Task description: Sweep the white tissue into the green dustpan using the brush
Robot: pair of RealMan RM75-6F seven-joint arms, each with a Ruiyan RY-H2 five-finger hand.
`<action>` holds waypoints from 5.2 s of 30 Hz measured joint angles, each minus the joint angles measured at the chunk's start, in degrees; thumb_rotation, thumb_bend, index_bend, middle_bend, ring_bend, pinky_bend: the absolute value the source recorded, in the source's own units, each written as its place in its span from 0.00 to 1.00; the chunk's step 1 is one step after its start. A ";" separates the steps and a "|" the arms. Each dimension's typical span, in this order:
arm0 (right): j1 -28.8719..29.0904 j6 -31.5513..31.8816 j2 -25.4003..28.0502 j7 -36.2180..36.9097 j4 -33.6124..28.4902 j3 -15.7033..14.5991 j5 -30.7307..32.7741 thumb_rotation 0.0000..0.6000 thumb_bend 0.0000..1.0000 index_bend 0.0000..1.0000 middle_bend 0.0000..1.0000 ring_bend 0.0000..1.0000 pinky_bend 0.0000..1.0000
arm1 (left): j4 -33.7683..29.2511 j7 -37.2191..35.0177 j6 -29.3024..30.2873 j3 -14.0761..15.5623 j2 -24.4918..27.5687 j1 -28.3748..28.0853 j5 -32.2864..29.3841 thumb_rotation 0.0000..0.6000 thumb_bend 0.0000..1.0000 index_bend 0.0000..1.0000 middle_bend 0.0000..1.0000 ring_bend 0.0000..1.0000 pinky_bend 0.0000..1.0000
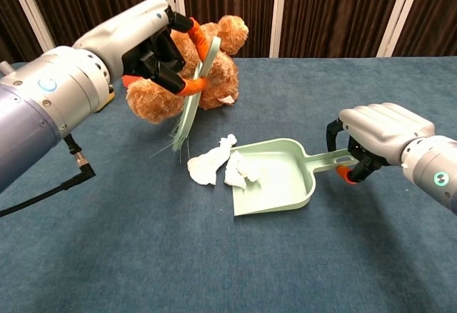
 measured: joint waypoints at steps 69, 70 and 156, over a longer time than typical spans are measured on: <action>-0.65 2.05 2.00 -3.07 -3.67 -0.76 2.07 1.00 0.47 0.02 0.92 0.91 0.83 | -4.43 -7.41 0.29 -1.27 -4.01 -1.93 8.40 1.00 0.65 0.82 1.00 1.00 1.00; -0.68 2.14 2.06 -3.15 -3.81 -0.80 2.08 1.00 0.47 0.00 0.92 0.91 0.83 | -5.37 -7.31 0.46 -1.64 -2.95 -1.66 8.31 1.00 0.65 0.82 1.00 1.00 1.00; -26.00 23.42 32.11 36.09 -8.02 -17.31 -33.73 1.00 0.41 0.00 0.00 0.00 0.00 | 2.21 -16.24 23.38 28.64 38.60 34.40 32.94 1.00 0.00 0.00 0.00 0.00 0.01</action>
